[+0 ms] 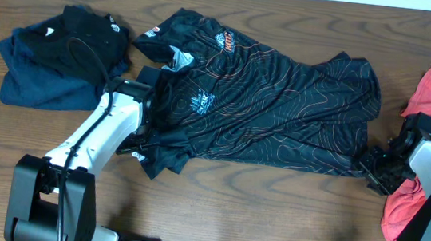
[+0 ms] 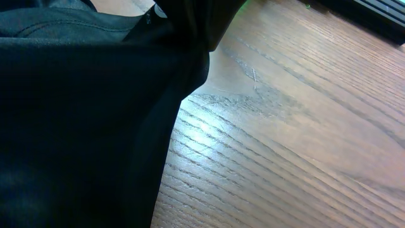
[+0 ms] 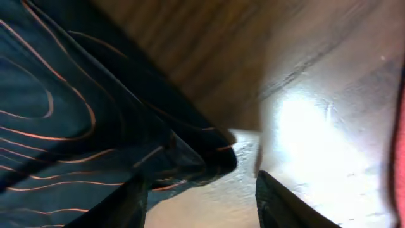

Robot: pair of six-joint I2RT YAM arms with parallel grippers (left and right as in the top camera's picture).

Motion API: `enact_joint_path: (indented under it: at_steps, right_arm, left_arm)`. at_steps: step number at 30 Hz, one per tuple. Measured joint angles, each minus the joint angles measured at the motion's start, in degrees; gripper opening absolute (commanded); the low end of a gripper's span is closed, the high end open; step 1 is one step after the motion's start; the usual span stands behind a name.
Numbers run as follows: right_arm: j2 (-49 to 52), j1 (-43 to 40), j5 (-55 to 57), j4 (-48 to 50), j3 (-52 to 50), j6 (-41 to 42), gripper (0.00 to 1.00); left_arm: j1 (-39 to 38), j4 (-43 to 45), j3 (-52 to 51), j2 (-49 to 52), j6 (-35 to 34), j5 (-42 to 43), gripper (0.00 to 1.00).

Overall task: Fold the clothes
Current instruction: 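Pull the black shirt's right hem down and right to flatten it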

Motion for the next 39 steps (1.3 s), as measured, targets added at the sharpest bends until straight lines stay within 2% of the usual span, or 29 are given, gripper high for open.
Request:
enact_joint_path:
  at_steps: [15, 22, 24, 28, 31, 39]
  right_arm:
    - [0.0, -2.5, -6.2, 2.7, 0.0, 3.7, 0.51]
    - [0.0, -2.9, -6.4, 2.8, 0.0, 4.2, 0.46]
    - [0.0, -2.9, -6.4, 2.7, 0.0, 4.3, 0.39]
    - [0.0, -2.9, -6.3, 2.7, 0.0, 4.5, 0.13]
    - [0.0, -2.9, -6.2, 2.6, 0.0, 4.8, 0.02]
    - [0.0, -2.9, -6.2, 2.6, 0.0, 5.0, 0.01]
  left_arm:
    - [0.0, 0.0, 0.0, 0.0, 0.0, 0.0, 0.06]
    - [0.0, 0.0, 0.0, 0.0, 0.0, 0.0, 0.06]
    - [0.0, 0.0, 0.0, 0.0, 0.0, 0.0, 0.06]
    - [0.0, 0.0, 0.0, 0.0, 0.0, 0.0, 0.06]
    - [0.0, 0.0, 0.0, 0.0, 0.0, 0.0, 0.06]
    - [0.0, 0.0, 0.0, 0.0, 0.0, 0.0, 0.06]
